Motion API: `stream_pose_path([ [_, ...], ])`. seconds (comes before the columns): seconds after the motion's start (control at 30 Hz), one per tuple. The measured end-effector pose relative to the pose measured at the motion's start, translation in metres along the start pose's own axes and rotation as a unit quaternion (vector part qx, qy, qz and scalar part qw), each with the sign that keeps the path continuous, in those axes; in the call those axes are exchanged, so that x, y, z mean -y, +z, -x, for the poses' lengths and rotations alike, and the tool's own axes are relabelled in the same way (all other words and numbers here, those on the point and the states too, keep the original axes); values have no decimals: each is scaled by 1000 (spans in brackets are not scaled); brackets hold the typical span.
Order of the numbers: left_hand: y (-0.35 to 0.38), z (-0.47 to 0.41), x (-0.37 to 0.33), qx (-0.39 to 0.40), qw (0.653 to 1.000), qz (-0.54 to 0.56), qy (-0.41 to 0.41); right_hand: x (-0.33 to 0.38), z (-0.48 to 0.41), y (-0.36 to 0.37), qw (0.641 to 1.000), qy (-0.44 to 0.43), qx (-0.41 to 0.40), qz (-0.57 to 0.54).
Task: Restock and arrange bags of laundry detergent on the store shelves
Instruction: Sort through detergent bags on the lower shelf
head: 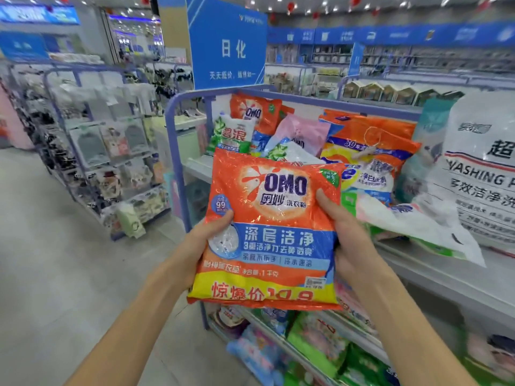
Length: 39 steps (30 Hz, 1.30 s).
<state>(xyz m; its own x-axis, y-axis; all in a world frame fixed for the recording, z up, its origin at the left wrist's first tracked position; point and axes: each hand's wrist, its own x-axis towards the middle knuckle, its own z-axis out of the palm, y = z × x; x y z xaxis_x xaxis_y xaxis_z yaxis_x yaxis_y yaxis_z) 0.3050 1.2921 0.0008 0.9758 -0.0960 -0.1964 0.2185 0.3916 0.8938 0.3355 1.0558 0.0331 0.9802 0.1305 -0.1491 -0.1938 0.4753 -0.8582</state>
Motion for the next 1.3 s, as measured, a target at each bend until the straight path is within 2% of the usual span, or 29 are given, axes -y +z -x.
stream_pose_path([
  [0.27, -49, -93, -67, -21, 998, -52, 21, 2, -100, 59, 1000, -10, -1, 0],
  [0.37, -62, -124, -77, -8, 997, -75, 13, 2, -127, 70, 1000, -19, -14, 7],
  [0.6, -86, -214, -102, 69, 993, -91, 14, -2, -190, 89, 995, -72, -63, 16],
  [0.8, -93, -298, -159, 120, 984, -125, 52, 16, -251, 122, 982, -134, -136, 0],
  [1.0, -74, -382, -181, 165, 967, -164, 105, 30, -303, 133, 953, -204, -225, 2],
  [1.13, -67, -423, -144, 159, 971, -171, 60, 18, -325, 113, 907, -248, -325, 101],
  [1.3, -68, -431, -115, 153, 972, -177, 10, -3, -330, 91, 879, -220, -382, 182],
])
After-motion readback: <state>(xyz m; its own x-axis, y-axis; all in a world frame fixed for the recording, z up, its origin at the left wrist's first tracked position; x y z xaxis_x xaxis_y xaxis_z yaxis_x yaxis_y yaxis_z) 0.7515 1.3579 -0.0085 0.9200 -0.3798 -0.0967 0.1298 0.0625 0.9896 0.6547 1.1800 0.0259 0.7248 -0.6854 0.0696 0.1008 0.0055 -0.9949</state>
